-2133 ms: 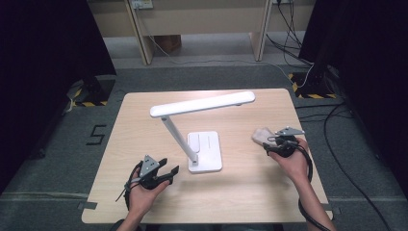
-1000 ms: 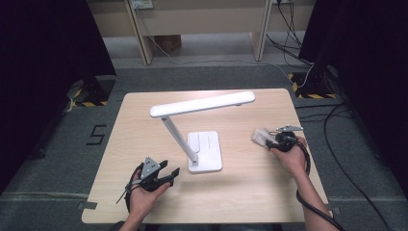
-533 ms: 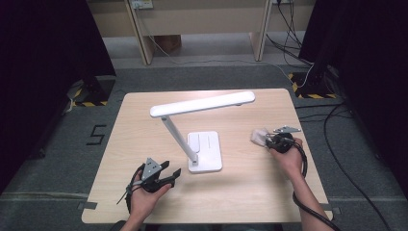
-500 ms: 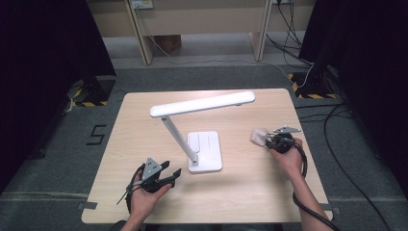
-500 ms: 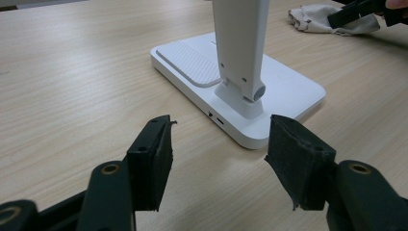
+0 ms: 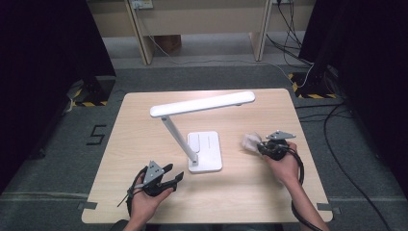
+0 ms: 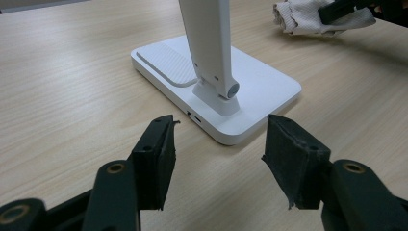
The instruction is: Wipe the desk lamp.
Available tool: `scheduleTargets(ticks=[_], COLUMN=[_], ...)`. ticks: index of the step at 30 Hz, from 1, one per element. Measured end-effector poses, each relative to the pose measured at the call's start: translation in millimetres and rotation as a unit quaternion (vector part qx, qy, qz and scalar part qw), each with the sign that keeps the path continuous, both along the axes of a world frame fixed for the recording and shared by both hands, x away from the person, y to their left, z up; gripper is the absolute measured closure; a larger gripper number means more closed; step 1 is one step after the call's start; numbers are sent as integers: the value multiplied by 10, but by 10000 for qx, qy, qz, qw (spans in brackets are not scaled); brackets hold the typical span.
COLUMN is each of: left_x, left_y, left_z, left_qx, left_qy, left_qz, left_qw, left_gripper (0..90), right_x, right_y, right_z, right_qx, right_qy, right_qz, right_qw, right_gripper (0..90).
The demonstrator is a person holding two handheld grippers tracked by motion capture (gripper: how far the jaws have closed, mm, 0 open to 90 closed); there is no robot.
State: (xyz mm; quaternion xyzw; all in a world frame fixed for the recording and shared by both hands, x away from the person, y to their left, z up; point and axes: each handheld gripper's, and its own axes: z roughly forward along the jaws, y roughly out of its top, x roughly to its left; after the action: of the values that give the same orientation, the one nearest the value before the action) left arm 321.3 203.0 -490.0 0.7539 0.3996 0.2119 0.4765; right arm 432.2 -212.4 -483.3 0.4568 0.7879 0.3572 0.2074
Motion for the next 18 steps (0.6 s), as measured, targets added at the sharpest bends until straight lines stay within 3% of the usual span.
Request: scheduleTargets(ticks=[18], left_x=[-10], left_y=[-31], left_z=[-9], left_qx=[37], left_qy=[6], left_qz=[-61], left_qw=[10000], left_gripper=[435], right_x=[-320], right_y=[295], right_z=[243], right_qx=[229], right_qy=[-250], right_qz=[557], right_qw=[9979], right_gripper=[774])
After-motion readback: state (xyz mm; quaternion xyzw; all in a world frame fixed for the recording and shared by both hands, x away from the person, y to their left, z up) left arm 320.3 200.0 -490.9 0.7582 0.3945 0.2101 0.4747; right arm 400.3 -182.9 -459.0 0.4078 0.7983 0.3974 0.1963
